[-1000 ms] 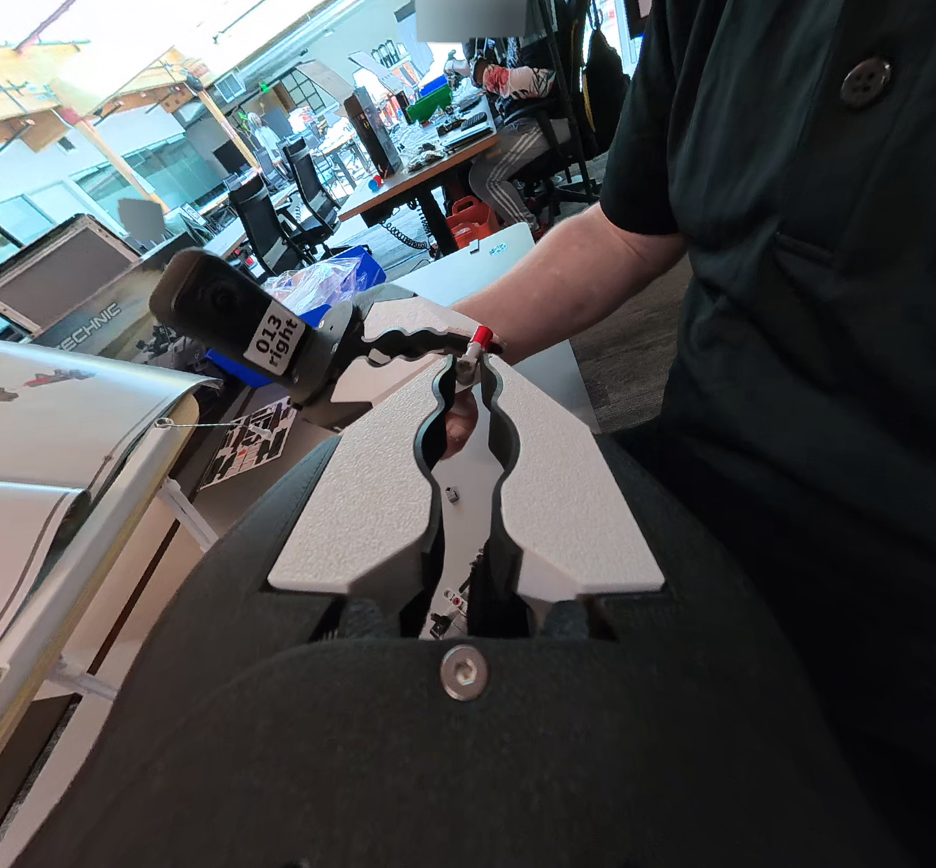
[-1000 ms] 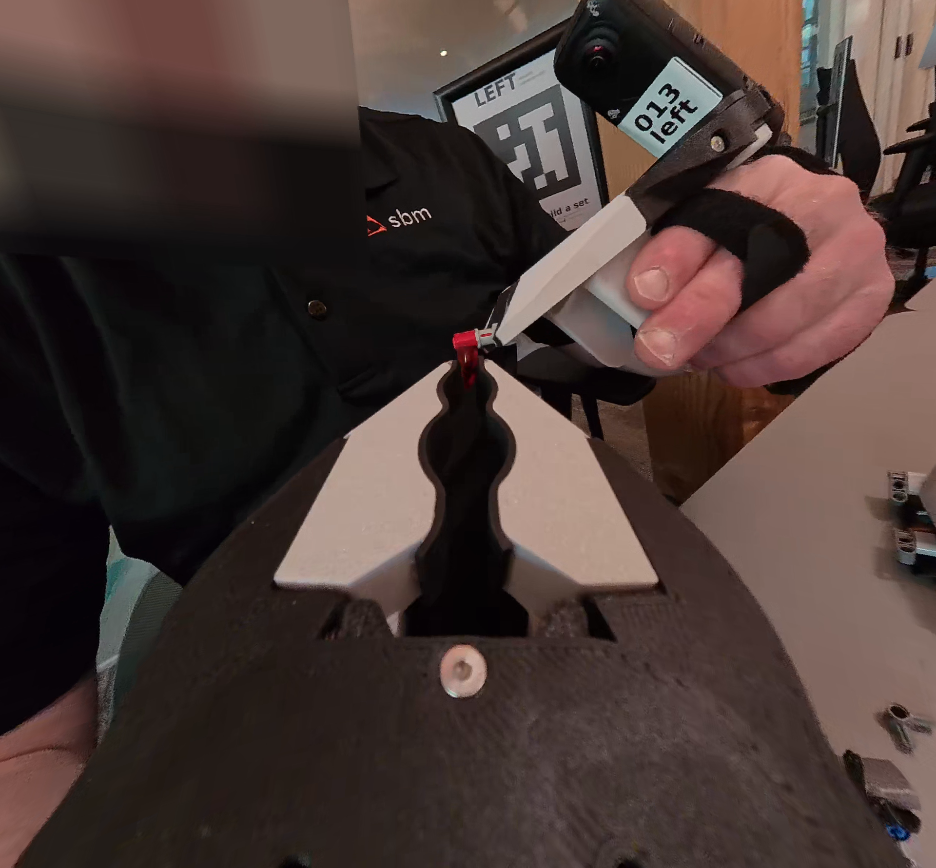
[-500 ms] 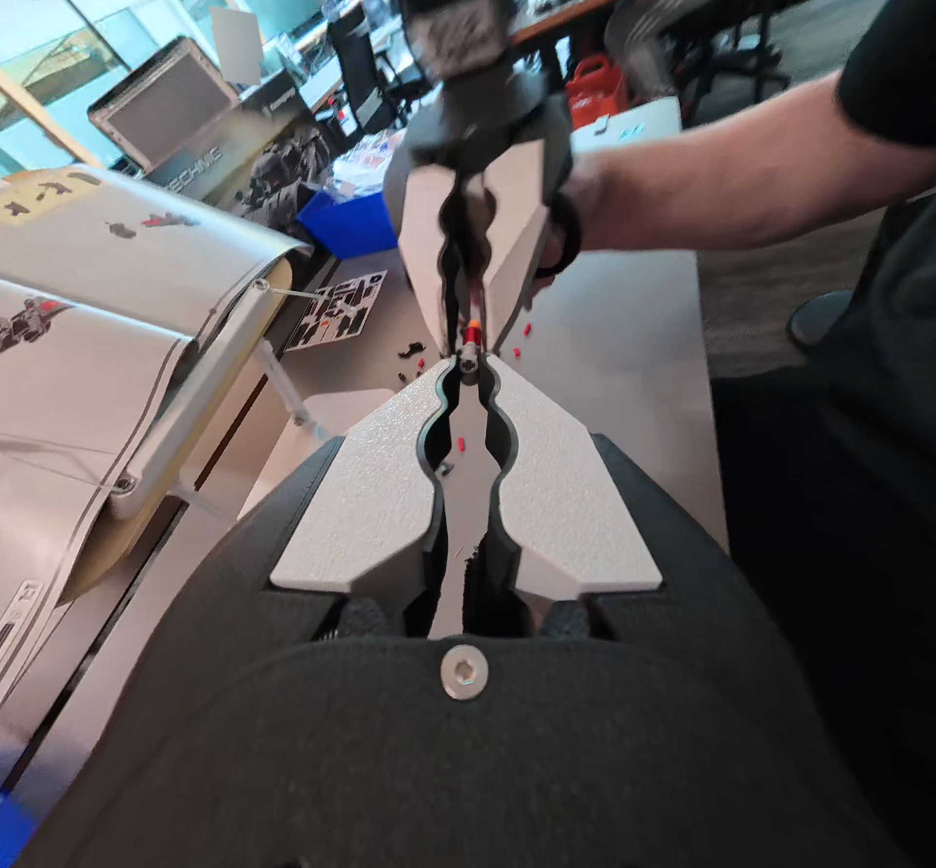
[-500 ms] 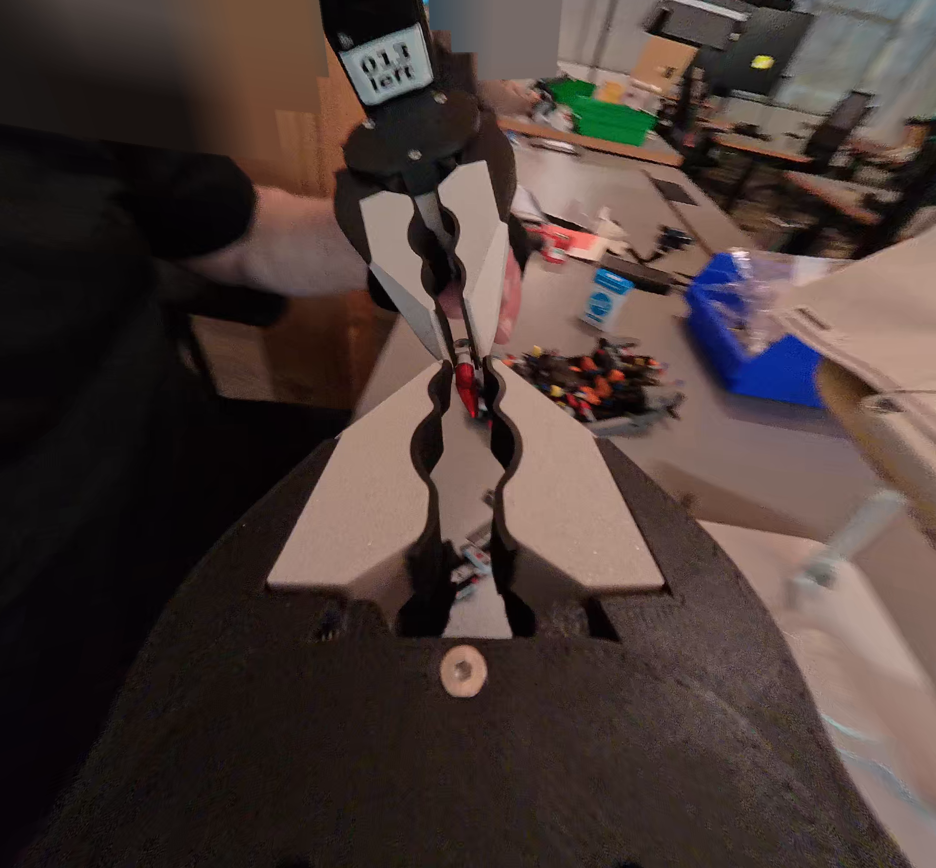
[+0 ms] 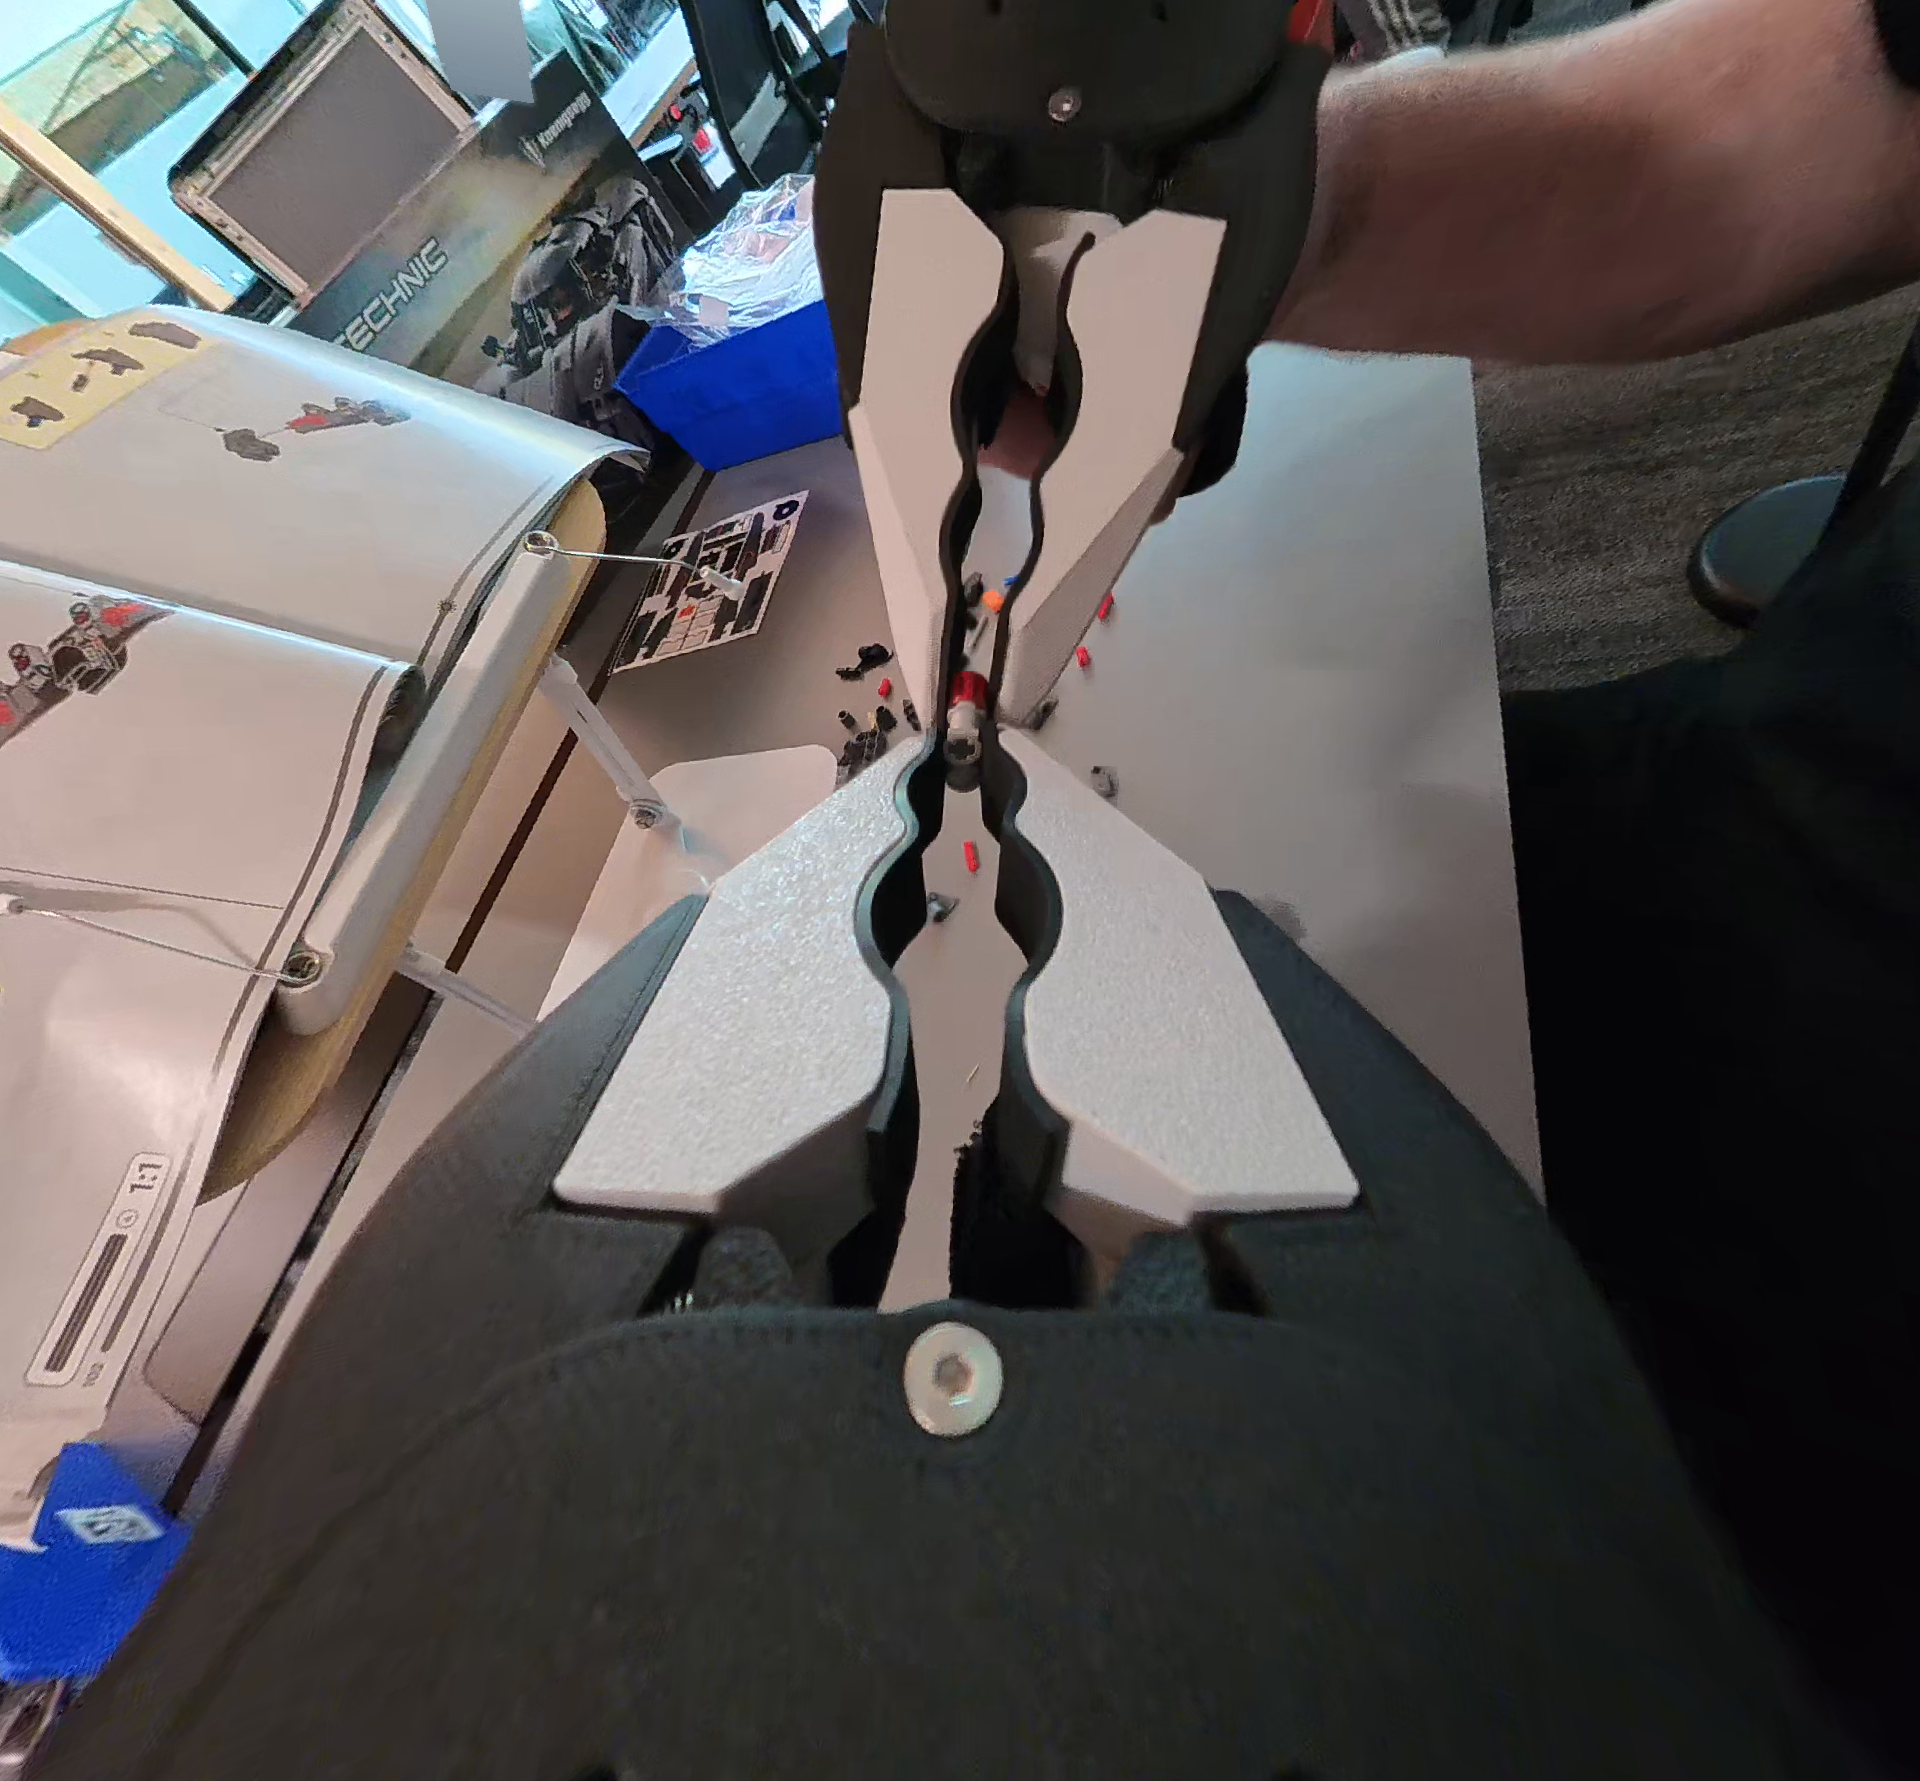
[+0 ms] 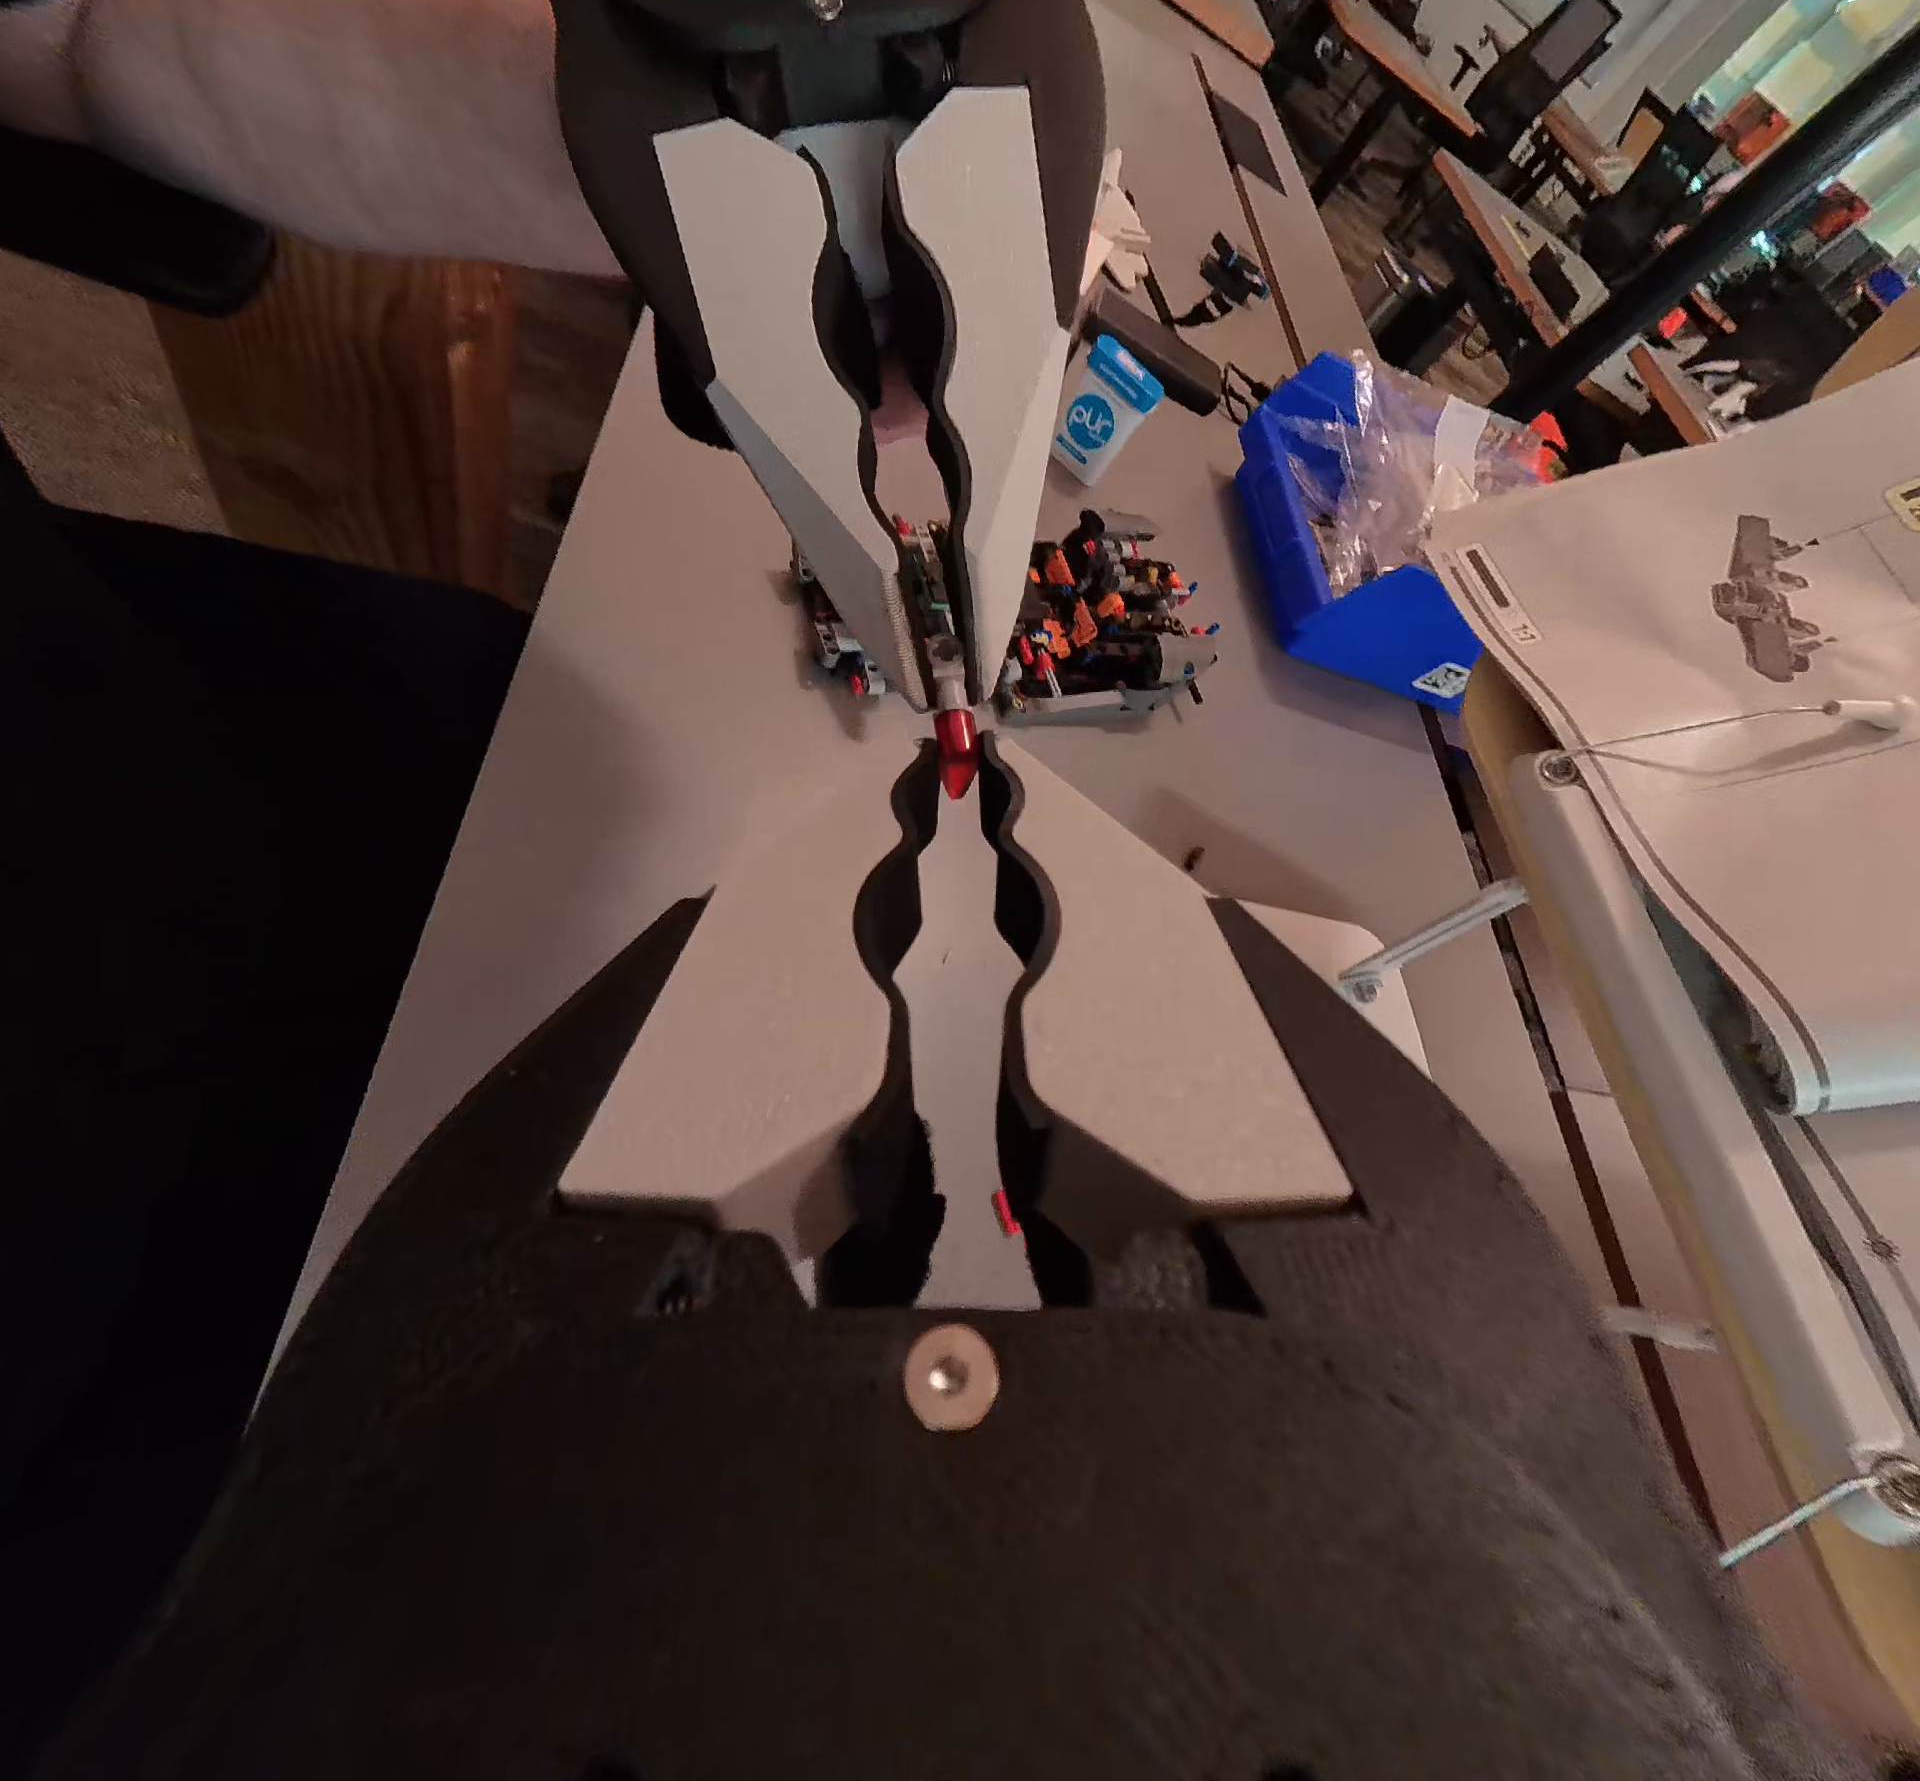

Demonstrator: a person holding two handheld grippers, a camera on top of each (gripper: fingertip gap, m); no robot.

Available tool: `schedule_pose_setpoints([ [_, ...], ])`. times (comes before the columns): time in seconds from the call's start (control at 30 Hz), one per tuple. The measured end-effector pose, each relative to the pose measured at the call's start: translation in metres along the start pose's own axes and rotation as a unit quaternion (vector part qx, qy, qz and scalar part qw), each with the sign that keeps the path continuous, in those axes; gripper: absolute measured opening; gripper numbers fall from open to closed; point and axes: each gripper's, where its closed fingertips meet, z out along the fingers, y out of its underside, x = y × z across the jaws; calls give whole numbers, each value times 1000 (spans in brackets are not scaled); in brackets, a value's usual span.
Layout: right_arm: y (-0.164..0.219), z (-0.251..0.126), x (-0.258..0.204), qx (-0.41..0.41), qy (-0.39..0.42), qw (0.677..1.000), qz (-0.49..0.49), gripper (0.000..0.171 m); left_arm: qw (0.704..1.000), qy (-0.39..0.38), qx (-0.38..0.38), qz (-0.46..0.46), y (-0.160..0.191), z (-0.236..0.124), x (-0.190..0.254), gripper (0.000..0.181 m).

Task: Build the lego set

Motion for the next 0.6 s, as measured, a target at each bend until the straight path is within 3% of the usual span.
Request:
schedule_pose_setpoints([
  [0.3,21,13,1,-111,39,992,-42,5,992,-34,-98,69,21,6,3,5],
  [0.6,23,16,0,-135,60,987,-67,5,990,-38,-116,75,24,9,3,5],
])
